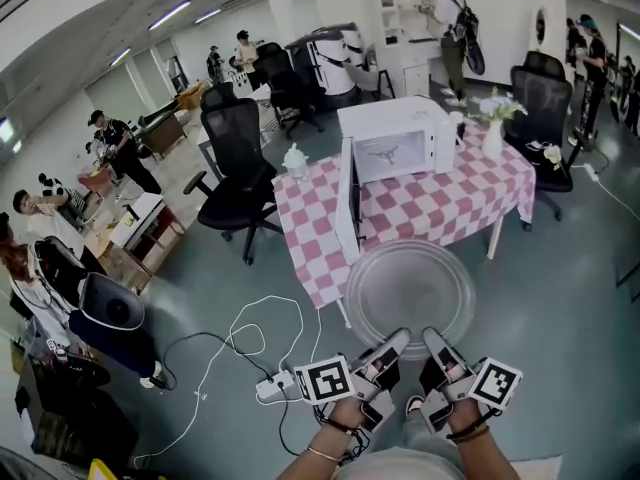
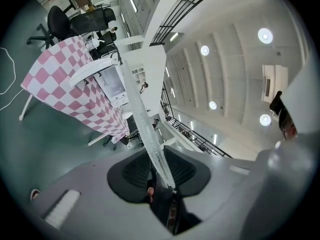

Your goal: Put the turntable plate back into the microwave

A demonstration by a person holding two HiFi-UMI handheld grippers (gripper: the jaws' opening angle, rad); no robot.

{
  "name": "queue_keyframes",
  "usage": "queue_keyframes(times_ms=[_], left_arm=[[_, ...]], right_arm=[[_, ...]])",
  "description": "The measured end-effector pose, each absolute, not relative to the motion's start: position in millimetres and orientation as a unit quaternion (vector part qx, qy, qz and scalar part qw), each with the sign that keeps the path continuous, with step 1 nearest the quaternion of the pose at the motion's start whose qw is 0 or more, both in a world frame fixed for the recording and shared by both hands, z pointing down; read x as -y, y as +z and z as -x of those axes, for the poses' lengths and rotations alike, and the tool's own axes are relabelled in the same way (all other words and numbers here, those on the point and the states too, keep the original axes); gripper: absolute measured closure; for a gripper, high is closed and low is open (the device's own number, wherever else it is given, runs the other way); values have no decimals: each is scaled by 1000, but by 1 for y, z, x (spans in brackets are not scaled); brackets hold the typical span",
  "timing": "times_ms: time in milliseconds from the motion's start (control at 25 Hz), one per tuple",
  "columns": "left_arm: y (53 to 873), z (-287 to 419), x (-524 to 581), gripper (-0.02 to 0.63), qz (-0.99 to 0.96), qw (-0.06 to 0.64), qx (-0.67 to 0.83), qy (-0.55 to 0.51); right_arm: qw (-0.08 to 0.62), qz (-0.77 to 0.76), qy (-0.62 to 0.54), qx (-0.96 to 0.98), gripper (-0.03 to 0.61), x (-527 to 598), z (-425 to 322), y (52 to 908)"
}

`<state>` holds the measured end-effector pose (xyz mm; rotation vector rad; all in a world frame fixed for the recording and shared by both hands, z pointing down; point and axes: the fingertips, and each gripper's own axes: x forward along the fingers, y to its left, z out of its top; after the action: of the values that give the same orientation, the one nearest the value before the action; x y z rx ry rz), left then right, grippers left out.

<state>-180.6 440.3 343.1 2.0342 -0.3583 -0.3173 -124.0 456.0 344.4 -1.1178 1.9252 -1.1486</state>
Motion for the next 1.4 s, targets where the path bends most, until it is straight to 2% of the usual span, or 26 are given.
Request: queue_keyframes(times_ms=[760, 1000, 1400], left_arm=[[349, 79, -303, 529, -829, 507, 184, -145], [349, 52, -270, 529, -835, 499, 178, -151], [361, 22, -237, 528, -819, 528, 180, -134]], right_arm=[[247, 461, -502, -689, 505, -324, 8, 377], [243, 461, -509, -685, 505, -292, -17, 379], [266, 445, -496, -696, 505, -253, -42, 378]])
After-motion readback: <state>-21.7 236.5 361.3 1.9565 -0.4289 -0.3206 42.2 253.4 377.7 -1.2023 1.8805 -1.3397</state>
